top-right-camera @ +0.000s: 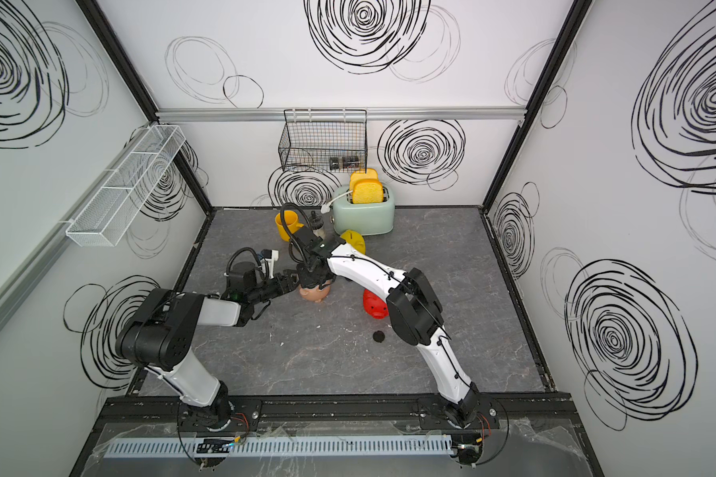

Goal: Close piggy banks
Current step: Screw the knob on the piggy bank.

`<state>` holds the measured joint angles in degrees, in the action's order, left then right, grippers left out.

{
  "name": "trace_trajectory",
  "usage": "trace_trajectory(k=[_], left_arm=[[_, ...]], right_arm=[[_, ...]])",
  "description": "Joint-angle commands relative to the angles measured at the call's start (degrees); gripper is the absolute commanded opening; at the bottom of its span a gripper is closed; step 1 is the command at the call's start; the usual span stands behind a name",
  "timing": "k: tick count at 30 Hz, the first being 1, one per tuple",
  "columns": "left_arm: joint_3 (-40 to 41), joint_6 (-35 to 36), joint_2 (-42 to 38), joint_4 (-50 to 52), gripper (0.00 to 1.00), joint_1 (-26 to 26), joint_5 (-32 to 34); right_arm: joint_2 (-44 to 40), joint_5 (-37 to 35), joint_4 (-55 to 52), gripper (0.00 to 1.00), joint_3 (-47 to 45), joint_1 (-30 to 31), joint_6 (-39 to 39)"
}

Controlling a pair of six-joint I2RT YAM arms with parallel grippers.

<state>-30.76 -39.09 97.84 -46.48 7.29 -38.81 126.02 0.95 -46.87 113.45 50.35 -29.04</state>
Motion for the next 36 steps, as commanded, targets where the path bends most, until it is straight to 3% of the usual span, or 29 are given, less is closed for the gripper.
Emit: trace_trajectory(k=[1,36], left_arm=[[0.1,-0.6,-0.4,0.1,0.73,0.8,-1.8],[4.6,-3.9,-4.0,-6.6,0.76,-2.3,0.0]], right_arm=[[0.7,0.3,2.4,0.0,1.4,-0.3,-1.1],[2.9,1.2,5.4,0.02,1.5,-1.0,-1.5]])
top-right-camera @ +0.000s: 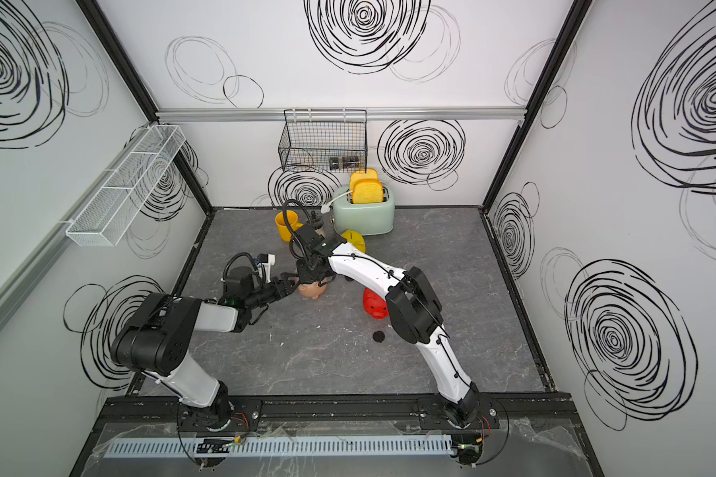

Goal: Close piggy banks
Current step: Screw the knob on the piggy bank.

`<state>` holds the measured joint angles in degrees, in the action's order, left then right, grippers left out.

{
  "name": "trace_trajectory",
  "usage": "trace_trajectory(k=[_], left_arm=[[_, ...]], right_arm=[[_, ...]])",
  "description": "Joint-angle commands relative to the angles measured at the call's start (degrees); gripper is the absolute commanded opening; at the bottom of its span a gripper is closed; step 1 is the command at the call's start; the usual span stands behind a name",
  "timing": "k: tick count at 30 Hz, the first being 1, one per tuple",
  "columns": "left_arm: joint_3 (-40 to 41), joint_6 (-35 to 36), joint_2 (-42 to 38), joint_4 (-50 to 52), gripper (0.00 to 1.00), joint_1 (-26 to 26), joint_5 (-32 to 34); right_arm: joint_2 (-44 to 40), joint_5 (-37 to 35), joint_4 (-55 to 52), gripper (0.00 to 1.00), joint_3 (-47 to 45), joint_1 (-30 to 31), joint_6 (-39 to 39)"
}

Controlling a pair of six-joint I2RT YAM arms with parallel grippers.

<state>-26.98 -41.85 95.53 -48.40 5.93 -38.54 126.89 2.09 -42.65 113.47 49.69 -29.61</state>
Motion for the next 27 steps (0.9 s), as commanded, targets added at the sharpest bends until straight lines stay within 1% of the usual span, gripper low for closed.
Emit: trace_trajectory(k=[1,12,15,27], left_arm=[[1.1,-1.4,-1.8,-5.0,0.76,-1.2,-0.2],[3.1,-3.2,-3.0,-8.1,0.76,-3.1,0.6],[3.4,-3.3,-3.3,-8.3,0.76,-3.3,0.7],[4.0,-3.8,-3.9,-8.7,0.76,-4.2,1.1]], right_arm=[[2.2,0.2,1.3,0.02,1.4,-0.3,-1.0],[4.1,0.3,1.9,0.02,3.3,-0.4,-1.5],[4.2,-0.3,2.3,0.02,3.5,-0.5,-1.7],[6.1,1.1,2.5,0.02,6.6,-1.2,-1.8]])
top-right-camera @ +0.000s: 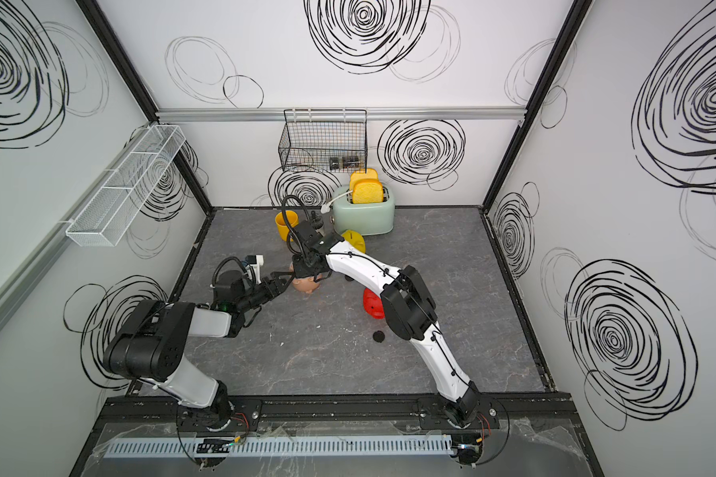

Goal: Close piggy banks
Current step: Screw the knob on the piggy bank.

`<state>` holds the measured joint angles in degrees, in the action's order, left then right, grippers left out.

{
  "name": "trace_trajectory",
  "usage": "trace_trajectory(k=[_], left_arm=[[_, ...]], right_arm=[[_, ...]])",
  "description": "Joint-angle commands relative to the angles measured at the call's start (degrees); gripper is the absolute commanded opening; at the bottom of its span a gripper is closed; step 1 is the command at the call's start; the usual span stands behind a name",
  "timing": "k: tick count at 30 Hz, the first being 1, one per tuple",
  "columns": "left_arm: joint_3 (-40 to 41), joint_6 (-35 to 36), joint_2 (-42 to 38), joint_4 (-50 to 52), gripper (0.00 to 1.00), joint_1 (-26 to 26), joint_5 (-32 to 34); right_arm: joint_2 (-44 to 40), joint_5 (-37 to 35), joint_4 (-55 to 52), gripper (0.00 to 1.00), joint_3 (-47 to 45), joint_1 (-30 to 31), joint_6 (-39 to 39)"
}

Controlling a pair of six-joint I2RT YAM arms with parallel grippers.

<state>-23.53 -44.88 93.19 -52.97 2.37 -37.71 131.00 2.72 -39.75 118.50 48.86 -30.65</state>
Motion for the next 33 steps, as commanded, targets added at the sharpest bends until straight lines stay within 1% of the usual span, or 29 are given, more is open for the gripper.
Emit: trace_trajectory(k=[1,10,17,26,33], left_arm=[[0.7,-0.7,-1.6,-4.2,0.76,-0.7,0.3],[1.1,-1.1,-1.7,-4.8,0.76,-1.0,0.3],[1.7,-1.7,-2.6,-5.6,0.76,-1.6,0.2],[2.2,-2.1,-2.9,-6.4,0.76,-1.9,0.2],[2.9,-2.3,-3.9,-6.8,0.76,-2.2,0.5]], right_arm=[[2.1,0.5,-0.3,0.02,1.7,-0.3,-0.8],[1.7,2.6,0.9,0.05,2.1,-0.3,-1.0],[1.9,3.1,0.6,0.1,4.0,-0.3,-0.8],[1.1,3.0,0.2,0.17,5.5,-0.3,-0.4],[-0.4,2.3,-0.3,0.19,5.6,-0.3,-0.1]])
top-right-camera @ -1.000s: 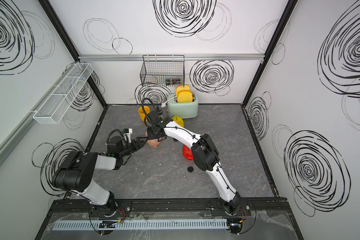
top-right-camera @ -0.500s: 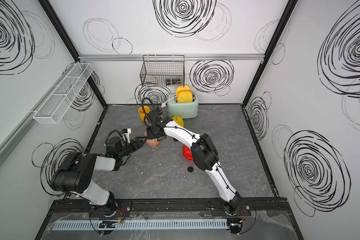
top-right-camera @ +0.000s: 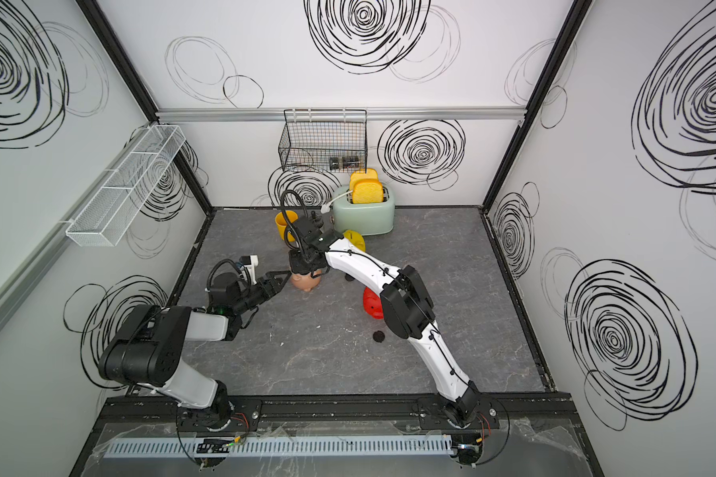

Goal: Close piggy banks
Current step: Screw the knob on the piggy bank, then move the piggy bank to the center of the board.

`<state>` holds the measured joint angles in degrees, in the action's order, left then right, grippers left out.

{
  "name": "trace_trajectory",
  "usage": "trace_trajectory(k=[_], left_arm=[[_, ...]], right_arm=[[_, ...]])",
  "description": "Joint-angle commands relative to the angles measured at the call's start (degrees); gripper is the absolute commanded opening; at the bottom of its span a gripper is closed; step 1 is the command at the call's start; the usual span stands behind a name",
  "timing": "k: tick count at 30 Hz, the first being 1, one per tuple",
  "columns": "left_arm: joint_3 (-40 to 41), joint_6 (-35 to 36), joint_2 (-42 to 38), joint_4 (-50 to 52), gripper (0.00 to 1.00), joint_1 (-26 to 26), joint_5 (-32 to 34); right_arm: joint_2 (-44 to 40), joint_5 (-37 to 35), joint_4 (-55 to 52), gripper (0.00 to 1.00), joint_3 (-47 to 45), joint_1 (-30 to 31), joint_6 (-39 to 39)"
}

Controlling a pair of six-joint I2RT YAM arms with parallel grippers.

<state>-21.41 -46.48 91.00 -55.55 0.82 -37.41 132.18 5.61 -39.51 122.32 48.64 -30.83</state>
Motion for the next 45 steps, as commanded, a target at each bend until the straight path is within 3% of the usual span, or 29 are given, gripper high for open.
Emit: trace_trajectory(k=[1,9,20,24,27,32,36,42,45], left_arm=[[0.8,-0.6,-1.9,-4.2,0.76,-0.6,0.2],[1.4,-0.1,-3.3,-3.8,0.76,-0.8,1.2],[2.8,1.7,-9.8,1.0,0.78,-1.1,2.7],[4.0,1.8,-15.4,3.8,0.78,-0.8,3.4],[3.6,2.5,-21.2,9.2,0.78,0.3,5.1],[1.0,5.0,-32.1,24.1,0.83,4.6,11.0],[-3.1,7.2,-39.7,36.1,0.87,6.8,13.8],[-10.9,12.5,-48.2,55.3,1.0,7.4,16.6],[-14.1,16.8,-50.6,63.4,0.96,7.3,17.5]], right_arm=[[-1.9,-0.9,-0.7,0.19,1.7,-0.1,0.3],[-7.0,-3.7,-0.2,0.22,-2.3,-0.1,1.7],[-20.6,-5.9,6.1,0.29,-19.4,-1.3,5.4],[-25.8,-7.0,8.3,0.38,-26.0,-2.5,5.9],[-29.8,-6.1,10.7,0.46,-31.0,-3.3,7.8],[-35.9,-10.7,17.0,0.67,-40.4,-5.0,8.8],[-38.8,-10.0,21.6,0.76,-45.2,-8.3,8.5],[-36.3,-9.6,26.4,0.78,-46.1,-12.8,7.1],[-32.4,-10.3,27.5,0.79,-43.3,-14.0,6.7]])
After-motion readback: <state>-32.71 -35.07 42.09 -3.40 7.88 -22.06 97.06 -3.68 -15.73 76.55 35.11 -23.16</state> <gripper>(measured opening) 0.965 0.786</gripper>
